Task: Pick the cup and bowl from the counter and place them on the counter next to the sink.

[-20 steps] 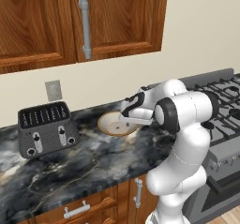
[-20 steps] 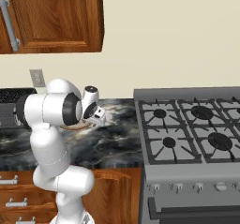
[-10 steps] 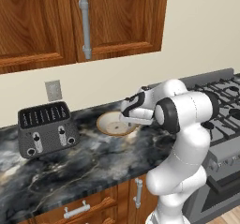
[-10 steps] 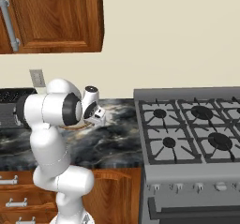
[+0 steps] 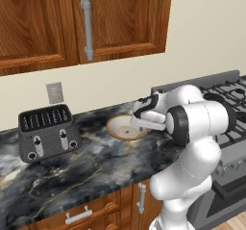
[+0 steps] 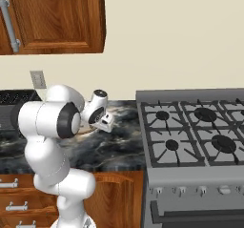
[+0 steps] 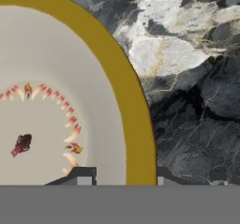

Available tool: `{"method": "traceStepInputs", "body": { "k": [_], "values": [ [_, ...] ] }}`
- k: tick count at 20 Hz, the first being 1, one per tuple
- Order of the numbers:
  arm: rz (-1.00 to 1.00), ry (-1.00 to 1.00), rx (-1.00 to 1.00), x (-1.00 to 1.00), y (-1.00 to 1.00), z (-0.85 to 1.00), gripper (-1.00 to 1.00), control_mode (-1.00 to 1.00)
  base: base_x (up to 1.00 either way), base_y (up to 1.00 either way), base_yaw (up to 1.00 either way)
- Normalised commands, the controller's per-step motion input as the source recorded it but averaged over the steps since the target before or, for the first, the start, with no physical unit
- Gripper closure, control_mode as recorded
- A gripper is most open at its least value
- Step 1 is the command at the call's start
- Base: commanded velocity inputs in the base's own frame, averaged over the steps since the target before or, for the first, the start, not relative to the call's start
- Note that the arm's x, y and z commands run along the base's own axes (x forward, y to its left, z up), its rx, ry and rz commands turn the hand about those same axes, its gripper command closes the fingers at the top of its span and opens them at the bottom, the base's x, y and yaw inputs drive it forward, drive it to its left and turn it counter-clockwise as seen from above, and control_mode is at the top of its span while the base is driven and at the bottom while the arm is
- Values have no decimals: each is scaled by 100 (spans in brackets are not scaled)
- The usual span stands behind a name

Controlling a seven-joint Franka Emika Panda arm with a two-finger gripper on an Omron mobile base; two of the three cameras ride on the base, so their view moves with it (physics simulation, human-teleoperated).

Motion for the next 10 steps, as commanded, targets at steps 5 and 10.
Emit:
{"method": "traceStepInputs", "body": {
  "k": [5,10],
  "values": [
    [0,0,0,-22,0,52,100,-100,0,0,0],
    [0,6,0,-38,-3,51,100,-100,0,0,0]
  ]
}}
